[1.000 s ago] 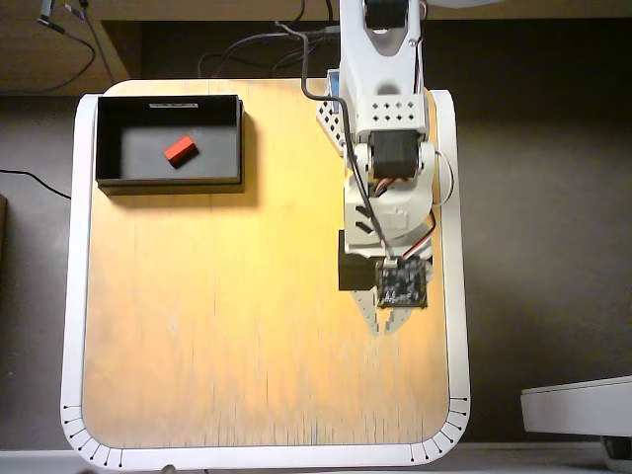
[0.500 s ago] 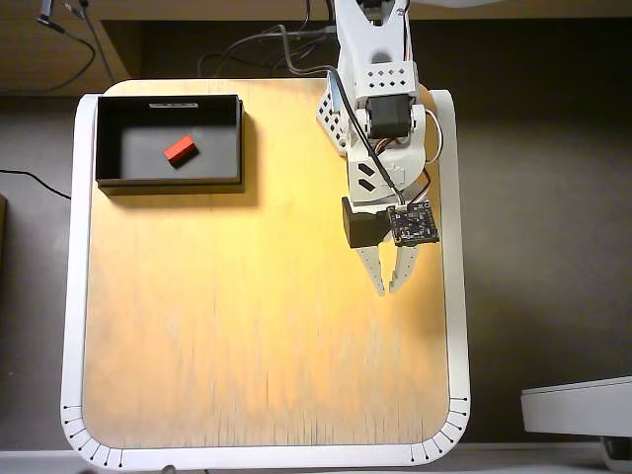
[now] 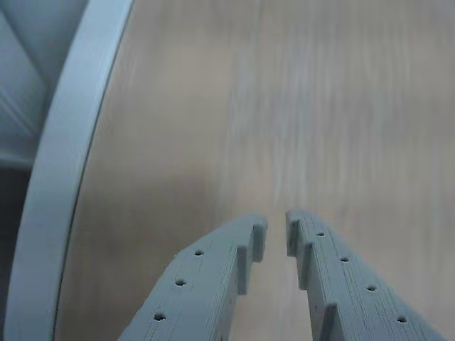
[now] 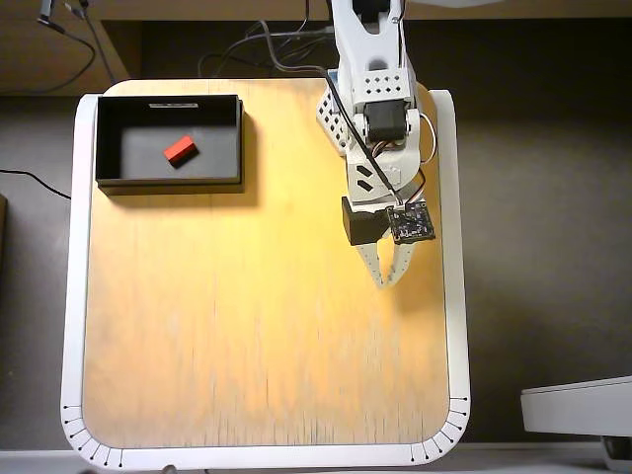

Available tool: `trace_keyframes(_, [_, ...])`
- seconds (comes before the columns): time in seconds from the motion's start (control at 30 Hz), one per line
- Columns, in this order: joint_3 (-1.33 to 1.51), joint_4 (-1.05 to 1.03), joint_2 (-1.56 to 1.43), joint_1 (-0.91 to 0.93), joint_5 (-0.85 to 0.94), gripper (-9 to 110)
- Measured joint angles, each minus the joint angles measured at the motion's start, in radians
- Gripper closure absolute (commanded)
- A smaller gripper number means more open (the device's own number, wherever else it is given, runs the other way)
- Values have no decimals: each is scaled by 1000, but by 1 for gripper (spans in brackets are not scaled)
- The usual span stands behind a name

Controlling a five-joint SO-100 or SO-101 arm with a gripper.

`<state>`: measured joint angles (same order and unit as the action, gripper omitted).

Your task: Grasp a lego block and put it in the bin.

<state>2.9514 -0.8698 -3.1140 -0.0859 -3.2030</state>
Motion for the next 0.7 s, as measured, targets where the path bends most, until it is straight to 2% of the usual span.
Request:
trace_keyframes(0.13, [32, -11, -49, 0, -3, 101])
trace_keyframes(0.4, [48, -186, -87, 0, -40, 101])
trace_keyframes(0.7, [57, -245, -91, 14, -81, 101])
